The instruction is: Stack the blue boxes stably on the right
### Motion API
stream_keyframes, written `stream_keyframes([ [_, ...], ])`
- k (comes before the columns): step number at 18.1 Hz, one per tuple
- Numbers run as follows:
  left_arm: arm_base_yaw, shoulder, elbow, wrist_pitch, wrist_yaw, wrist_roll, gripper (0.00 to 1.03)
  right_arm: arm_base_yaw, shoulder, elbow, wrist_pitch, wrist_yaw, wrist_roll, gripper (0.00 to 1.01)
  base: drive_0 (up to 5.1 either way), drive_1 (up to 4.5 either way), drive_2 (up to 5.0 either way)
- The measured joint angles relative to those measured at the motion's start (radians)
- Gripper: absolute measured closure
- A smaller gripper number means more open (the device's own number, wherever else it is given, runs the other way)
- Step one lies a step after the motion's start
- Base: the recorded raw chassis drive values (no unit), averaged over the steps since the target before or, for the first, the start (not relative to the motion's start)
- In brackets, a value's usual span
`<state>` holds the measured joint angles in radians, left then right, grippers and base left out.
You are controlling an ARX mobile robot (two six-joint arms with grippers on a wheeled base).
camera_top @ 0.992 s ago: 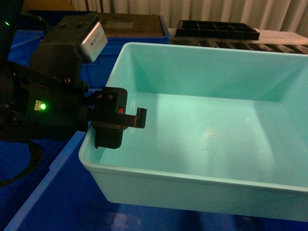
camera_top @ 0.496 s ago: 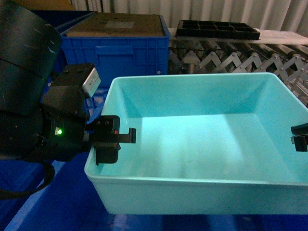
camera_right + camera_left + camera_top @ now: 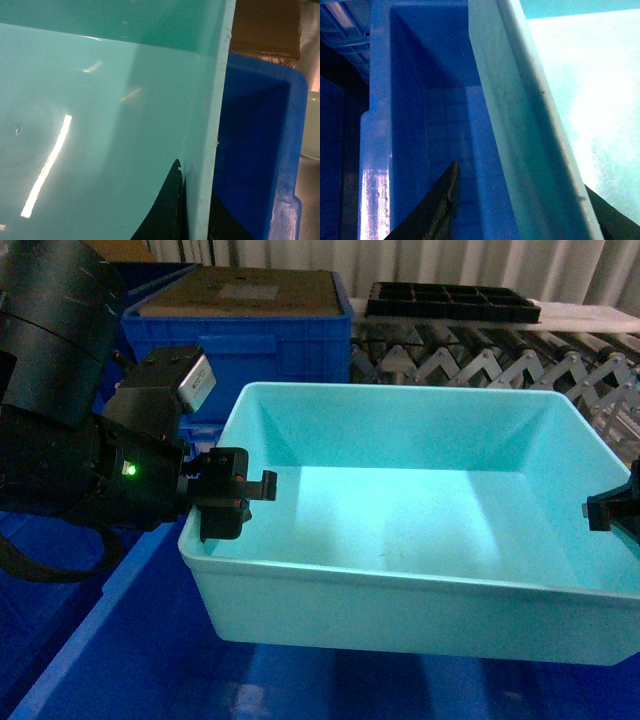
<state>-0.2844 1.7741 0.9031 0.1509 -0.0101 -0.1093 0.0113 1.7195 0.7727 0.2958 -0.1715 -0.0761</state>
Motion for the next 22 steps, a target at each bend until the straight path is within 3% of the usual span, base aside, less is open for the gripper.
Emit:
stream_keyframes([
  [6, -0.001, 0.0, -0.083, 0.041, 0.022, -0.015, 0.54, -0.004, -0.002, -0.083, 0.014, -0.002, 0.02, 0.99, 0.0, 0.0, 0.0],
  [12, -0.002, 0.0, -0.087, 0.047, 0.014, -0.015, 0.54, 0.022, -0.004, -0.083, 0.027, 0.03, 0.02, 0.99, 0.0, 0.0, 0.0],
  [22, -0.002, 0.0, -0.094, 0.053, 0.007, -0.022, 0.53, 0.028, -0.004, -0.076, 0.03, 0.04, 0.011, 0.99, 0.0, 0.0, 0.0],
])
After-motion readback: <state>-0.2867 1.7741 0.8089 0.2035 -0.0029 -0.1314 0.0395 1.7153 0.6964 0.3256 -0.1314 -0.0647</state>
